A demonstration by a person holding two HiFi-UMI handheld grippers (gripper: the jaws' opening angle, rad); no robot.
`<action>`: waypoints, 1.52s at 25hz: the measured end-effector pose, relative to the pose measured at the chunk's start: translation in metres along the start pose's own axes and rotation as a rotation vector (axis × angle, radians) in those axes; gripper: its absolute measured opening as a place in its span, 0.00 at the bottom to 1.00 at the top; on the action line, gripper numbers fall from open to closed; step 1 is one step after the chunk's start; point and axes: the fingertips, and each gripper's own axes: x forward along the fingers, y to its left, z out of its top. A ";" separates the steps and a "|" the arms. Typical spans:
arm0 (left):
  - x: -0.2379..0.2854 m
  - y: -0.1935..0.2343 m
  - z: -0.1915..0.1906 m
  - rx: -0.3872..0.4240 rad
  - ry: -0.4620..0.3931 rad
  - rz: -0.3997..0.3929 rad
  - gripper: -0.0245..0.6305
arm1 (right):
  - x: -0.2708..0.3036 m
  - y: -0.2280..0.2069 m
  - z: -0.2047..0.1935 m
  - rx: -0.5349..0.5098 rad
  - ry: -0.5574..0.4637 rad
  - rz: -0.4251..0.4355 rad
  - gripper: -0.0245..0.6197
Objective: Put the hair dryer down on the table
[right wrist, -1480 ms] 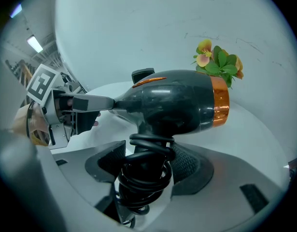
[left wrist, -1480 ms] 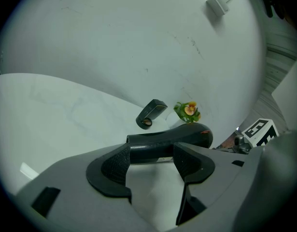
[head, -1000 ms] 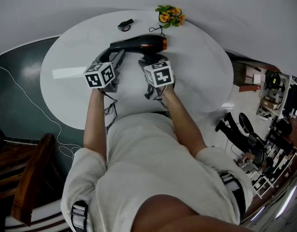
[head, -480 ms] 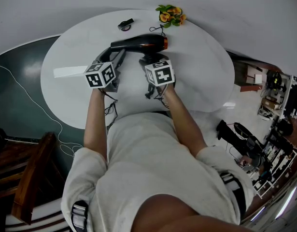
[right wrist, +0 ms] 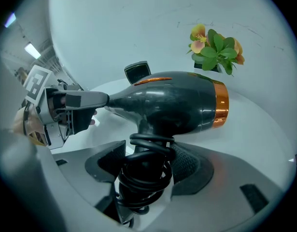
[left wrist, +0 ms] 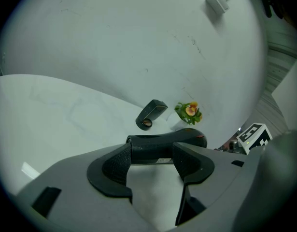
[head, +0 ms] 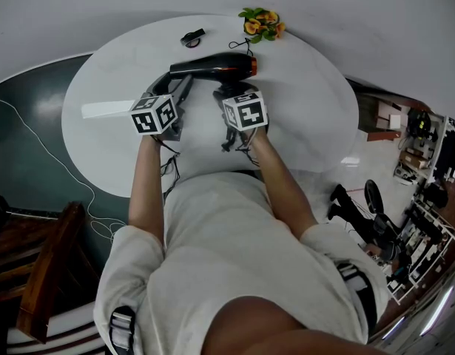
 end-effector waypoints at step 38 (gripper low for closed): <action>-0.012 0.002 -0.009 0.048 0.001 0.048 0.46 | -0.002 -0.005 -0.005 0.070 -0.114 -0.061 0.48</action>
